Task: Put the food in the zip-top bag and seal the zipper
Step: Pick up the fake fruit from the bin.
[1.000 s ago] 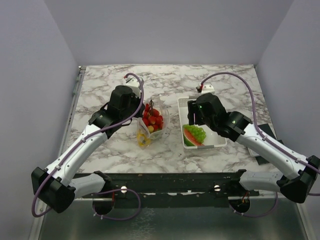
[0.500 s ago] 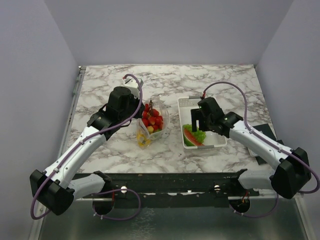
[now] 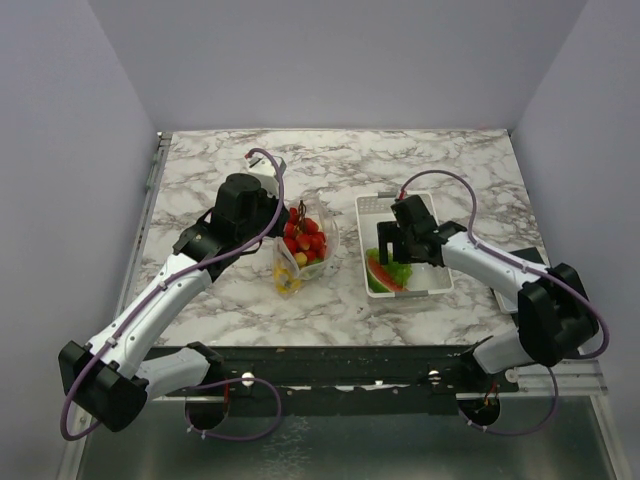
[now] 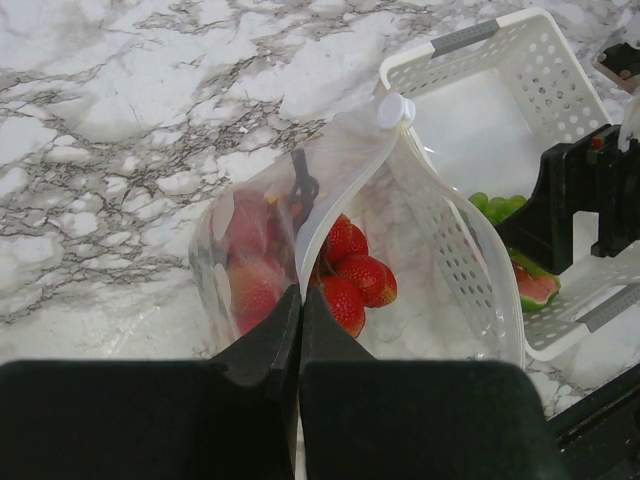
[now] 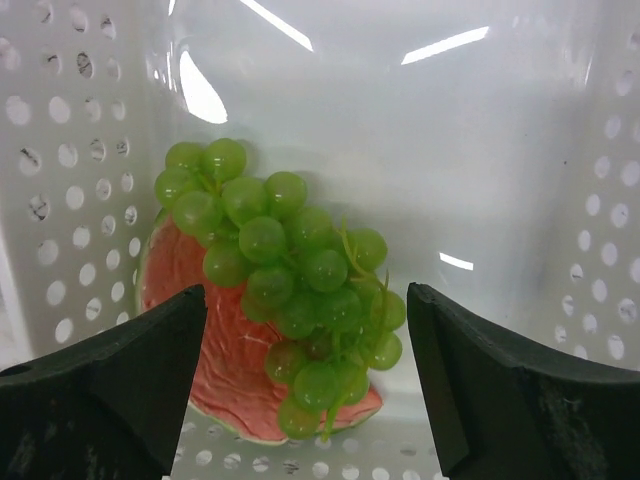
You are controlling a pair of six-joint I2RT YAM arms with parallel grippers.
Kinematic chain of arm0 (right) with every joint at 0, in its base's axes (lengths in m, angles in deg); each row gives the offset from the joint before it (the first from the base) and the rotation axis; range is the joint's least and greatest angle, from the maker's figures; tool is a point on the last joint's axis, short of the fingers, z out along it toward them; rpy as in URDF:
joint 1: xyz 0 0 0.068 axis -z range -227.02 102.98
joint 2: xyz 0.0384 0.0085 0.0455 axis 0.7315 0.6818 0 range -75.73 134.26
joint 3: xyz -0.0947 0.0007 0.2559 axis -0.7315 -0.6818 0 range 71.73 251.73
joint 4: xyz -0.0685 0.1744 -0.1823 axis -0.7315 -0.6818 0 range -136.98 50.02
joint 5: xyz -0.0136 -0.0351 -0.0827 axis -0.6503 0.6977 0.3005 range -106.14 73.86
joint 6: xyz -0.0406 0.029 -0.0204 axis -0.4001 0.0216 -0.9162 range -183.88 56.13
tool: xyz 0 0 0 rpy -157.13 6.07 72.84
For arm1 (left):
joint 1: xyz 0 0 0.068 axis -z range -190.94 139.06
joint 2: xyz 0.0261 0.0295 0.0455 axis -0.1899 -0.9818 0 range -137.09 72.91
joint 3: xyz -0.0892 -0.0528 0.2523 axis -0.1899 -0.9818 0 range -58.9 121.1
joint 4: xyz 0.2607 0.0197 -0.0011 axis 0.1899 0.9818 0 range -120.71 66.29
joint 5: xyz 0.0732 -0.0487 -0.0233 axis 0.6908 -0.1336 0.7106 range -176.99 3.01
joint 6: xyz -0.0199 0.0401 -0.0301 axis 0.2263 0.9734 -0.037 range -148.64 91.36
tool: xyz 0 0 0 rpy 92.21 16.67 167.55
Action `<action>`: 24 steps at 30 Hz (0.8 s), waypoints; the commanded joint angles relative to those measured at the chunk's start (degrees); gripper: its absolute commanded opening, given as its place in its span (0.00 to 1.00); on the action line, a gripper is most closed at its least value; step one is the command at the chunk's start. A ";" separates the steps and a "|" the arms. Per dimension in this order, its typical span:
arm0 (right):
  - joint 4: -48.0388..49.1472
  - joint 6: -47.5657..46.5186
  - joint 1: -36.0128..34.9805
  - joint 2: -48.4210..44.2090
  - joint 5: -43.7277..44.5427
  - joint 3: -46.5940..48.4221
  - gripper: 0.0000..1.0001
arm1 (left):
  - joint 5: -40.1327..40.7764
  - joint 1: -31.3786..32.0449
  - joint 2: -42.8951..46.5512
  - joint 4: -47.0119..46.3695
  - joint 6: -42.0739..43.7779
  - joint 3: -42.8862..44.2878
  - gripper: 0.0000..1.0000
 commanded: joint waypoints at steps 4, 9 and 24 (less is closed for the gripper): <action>3.56 -2.02 0.84 5.97 -3.32 1.55 0.87 | -0.65 0.02 1.28 -0.85 0.49 -0.81 0.00; 2.97 -2.77 0.89 8.11 -4.11 2.15 0.87 | -0.44 0.02 1.32 -0.80 0.67 -0.82 0.00; 0.03 -3.59 0.78 6.53 -5.13 1.71 0.47 | -0.26 -0.06 1.41 -0.80 0.77 -0.81 0.00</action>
